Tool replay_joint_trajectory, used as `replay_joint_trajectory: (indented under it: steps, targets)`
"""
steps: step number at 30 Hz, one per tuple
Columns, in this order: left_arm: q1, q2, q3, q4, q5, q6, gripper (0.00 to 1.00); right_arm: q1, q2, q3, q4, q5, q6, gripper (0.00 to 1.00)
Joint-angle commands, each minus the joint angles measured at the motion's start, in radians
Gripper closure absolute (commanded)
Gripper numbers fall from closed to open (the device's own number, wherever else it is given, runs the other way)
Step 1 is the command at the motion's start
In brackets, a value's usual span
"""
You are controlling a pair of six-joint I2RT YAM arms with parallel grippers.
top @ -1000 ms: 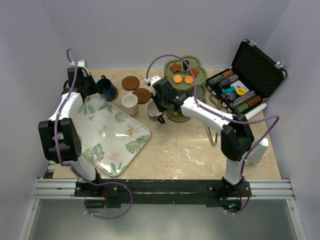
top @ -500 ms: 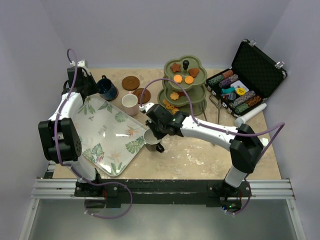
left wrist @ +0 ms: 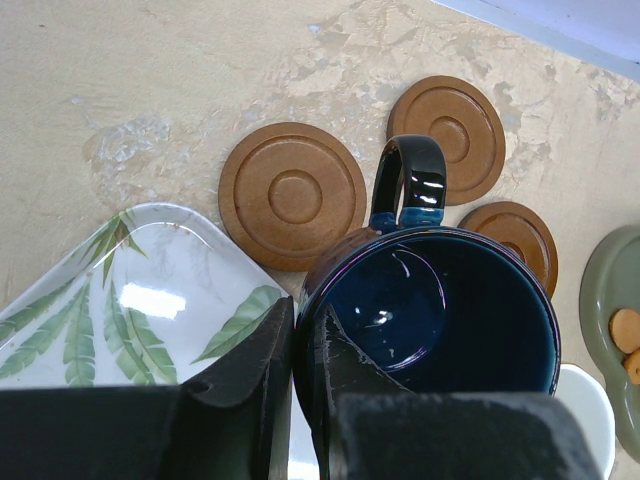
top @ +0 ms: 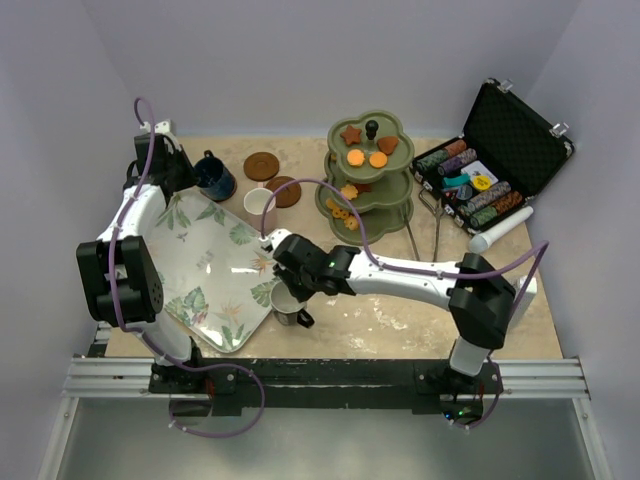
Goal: Serve the afternoon tea
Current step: Place the cup at the center of the board.
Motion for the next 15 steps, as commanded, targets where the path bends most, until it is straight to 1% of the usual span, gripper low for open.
replay_joint_trajectory:
  steps: [1, 6, 7, 10, 14, 15]
  targets:
    - [-0.002, -0.063, 0.036, 0.084, 0.031, -0.027, 1.00, 0.030, 0.020, 0.040, 0.060, 0.041, 0.034, 1.00]
    - [-0.002, -0.057, 0.038, 0.084, 0.032, -0.030, 1.00, 0.053, 0.049, 0.043, 0.059, 0.071, 0.037, 0.94]
    - [0.000, -0.057, 0.036, 0.084, 0.034, -0.030, 1.00, 0.055, 0.052, 0.046, 0.062, 0.071, 0.040, 0.91]
    - [-0.003, -0.054, 0.033, 0.082, 0.020, -0.029, 1.00, 0.059, 0.055, 0.062, 0.048, 0.084, 0.040, 0.71]
    - [-0.006, -0.045, 0.030, 0.087, 0.017, -0.029, 1.00, 0.059, 0.035, 0.099, -0.001, 0.115, 0.034, 0.41]
    - [-0.006, -0.042, 0.030, 0.087, 0.017, -0.029, 1.00, 0.059, 0.027, 0.108, -0.013, 0.120, 0.031, 0.35]
